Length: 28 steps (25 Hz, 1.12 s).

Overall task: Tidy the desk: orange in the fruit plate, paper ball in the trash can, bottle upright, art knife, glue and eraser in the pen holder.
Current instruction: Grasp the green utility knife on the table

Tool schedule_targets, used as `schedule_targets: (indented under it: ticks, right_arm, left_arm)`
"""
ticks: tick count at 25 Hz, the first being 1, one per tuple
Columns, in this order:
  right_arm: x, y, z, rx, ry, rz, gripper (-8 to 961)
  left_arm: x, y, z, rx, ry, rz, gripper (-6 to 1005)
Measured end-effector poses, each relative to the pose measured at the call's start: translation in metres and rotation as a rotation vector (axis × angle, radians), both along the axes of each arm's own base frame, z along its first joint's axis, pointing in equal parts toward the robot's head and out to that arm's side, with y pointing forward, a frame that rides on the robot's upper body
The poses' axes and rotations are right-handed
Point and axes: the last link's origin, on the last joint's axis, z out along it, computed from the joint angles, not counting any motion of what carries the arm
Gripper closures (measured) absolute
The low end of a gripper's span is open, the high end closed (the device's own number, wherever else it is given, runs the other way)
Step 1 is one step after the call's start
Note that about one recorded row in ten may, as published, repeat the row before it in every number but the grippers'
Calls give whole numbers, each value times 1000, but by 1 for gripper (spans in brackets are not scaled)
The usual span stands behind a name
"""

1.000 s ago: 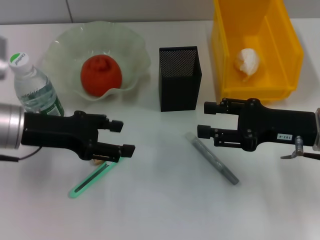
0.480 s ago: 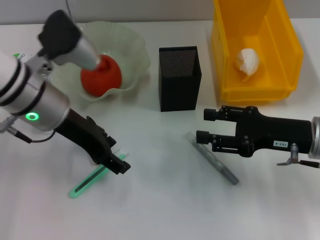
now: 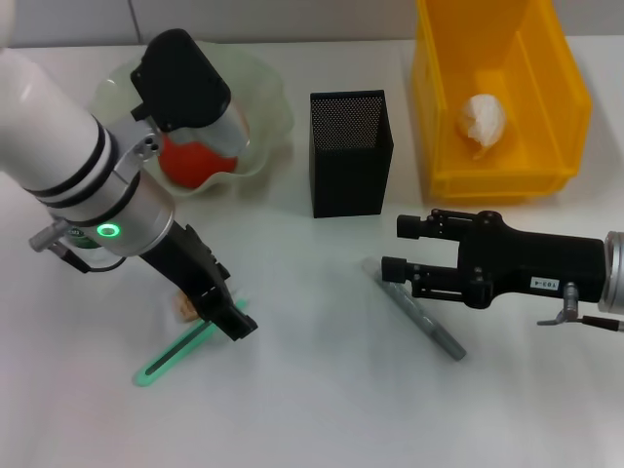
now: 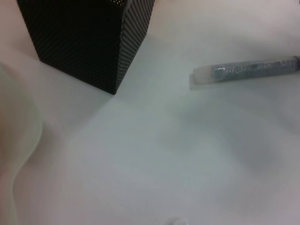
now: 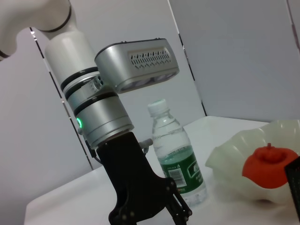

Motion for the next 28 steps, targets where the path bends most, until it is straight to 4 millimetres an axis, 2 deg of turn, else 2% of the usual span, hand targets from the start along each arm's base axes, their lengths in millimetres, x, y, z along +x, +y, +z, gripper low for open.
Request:
schedule_targets:
  ticks: [19, 24, 28]
  right_arm:
    - [-3, 6, -3, 2, -6, -3, 265]
    - [-3, 6, -4, -1, -6, -7, 265]
    - [-3, 6, -4, -1, -6, -8, 265]
  left_arm:
    - [-4, 0, -5, 18, 18, -10, 246]
    - [-4, -1, -10, 16, 31, -32, 345]
    - [-4, -1, -10, 20, 30, -34, 347]
